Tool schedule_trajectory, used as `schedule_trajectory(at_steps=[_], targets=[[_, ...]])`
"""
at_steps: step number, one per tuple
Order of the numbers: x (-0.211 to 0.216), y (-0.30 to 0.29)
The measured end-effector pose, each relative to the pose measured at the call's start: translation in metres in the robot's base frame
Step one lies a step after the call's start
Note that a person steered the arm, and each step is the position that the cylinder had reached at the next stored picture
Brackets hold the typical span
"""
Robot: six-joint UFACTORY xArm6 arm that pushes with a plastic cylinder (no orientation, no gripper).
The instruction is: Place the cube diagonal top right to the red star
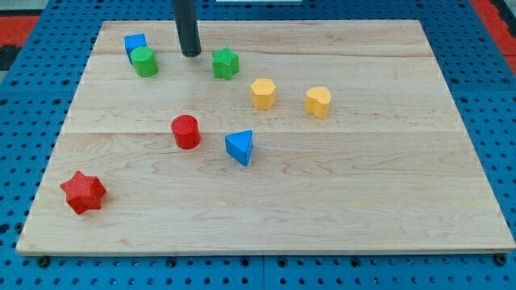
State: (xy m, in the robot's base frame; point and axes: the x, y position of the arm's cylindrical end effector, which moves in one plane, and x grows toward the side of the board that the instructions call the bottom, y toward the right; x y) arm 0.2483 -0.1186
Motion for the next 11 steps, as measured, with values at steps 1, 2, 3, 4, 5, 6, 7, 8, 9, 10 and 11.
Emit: schedule_trajectory(at_steps=[1,2,3,4,5,6,7,8,9,10,11], targets=[[-0.027,-0.058],[-0.004,-0.092],[0.04,-0.079],[0.087,-0.078],[0.122,-0.112],[0.099,-0.128],[0.096,-0.167],[0.146,-0.155],[0.186,-0.131],[0.151,-0.122],[0.174,-0.11]])
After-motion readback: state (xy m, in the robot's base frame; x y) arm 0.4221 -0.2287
